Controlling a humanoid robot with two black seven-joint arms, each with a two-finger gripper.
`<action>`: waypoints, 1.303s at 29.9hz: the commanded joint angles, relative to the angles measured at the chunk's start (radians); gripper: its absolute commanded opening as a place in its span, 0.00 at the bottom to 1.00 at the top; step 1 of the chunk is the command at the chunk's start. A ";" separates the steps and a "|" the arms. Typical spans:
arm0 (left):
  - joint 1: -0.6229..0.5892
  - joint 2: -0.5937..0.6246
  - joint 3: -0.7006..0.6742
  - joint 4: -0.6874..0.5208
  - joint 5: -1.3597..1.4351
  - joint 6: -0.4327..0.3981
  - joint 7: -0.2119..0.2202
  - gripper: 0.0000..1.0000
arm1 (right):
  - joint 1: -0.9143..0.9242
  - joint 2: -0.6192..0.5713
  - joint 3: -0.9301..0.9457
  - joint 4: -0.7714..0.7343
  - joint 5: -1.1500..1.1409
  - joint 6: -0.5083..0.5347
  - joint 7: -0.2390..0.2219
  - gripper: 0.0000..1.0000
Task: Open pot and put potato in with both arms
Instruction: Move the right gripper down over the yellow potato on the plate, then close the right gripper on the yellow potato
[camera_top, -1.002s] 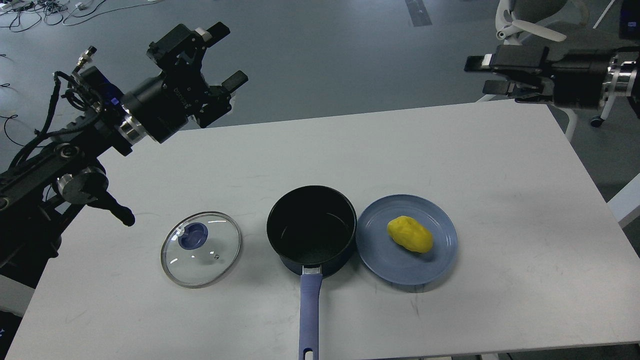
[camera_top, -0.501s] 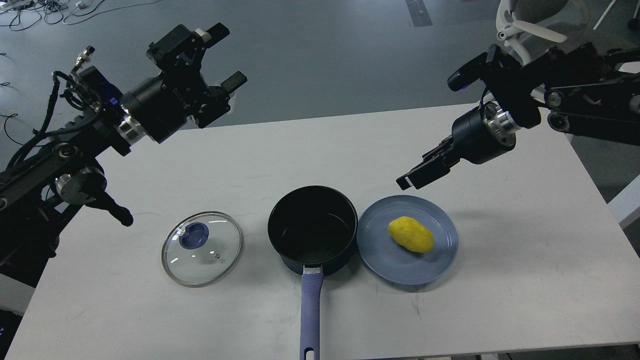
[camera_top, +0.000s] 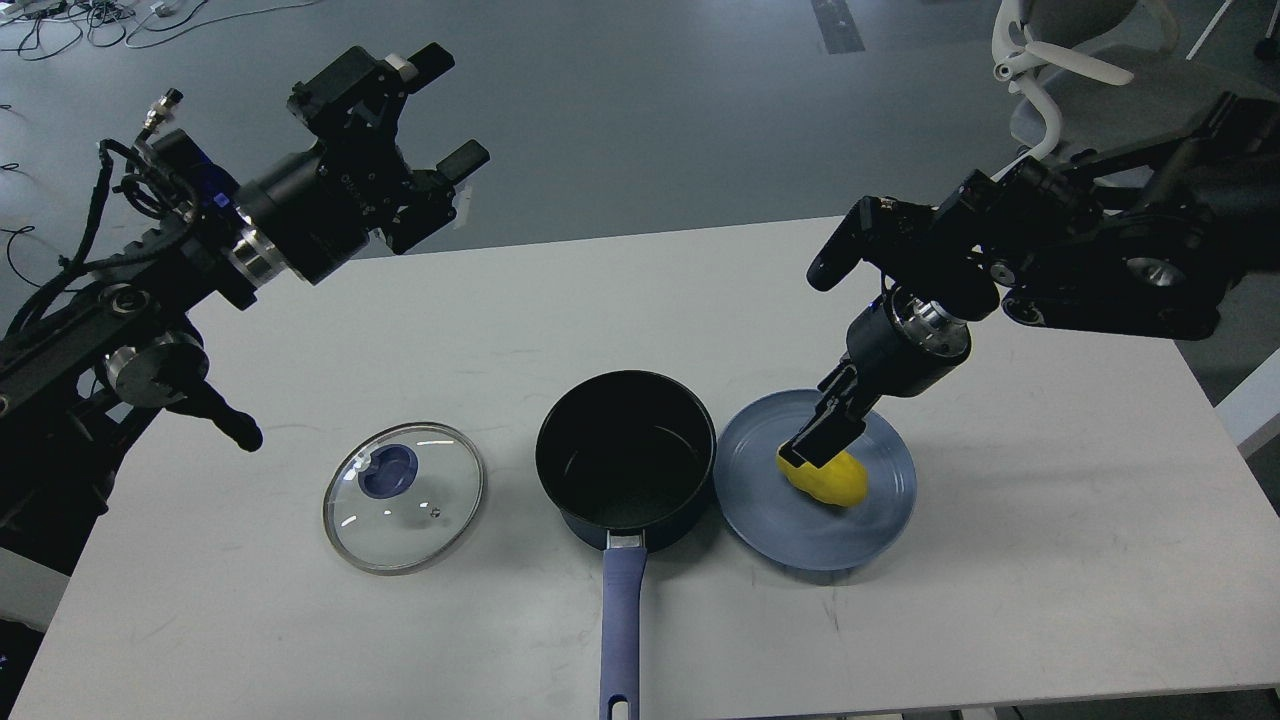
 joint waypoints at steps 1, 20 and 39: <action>0.001 -0.006 0.000 0.000 0.001 0.001 0.000 0.97 | -0.022 0.004 -0.011 -0.016 0.000 0.000 0.000 1.00; 0.001 -0.005 -0.003 0.002 0.003 0.004 -0.001 0.97 | -0.111 0.142 -0.043 -0.155 -0.002 0.000 0.000 1.00; 0.001 -0.003 -0.018 0.008 0.001 0.006 -0.003 0.97 | -0.125 0.156 -0.085 -0.172 -0.002 0.000 0.000 0.57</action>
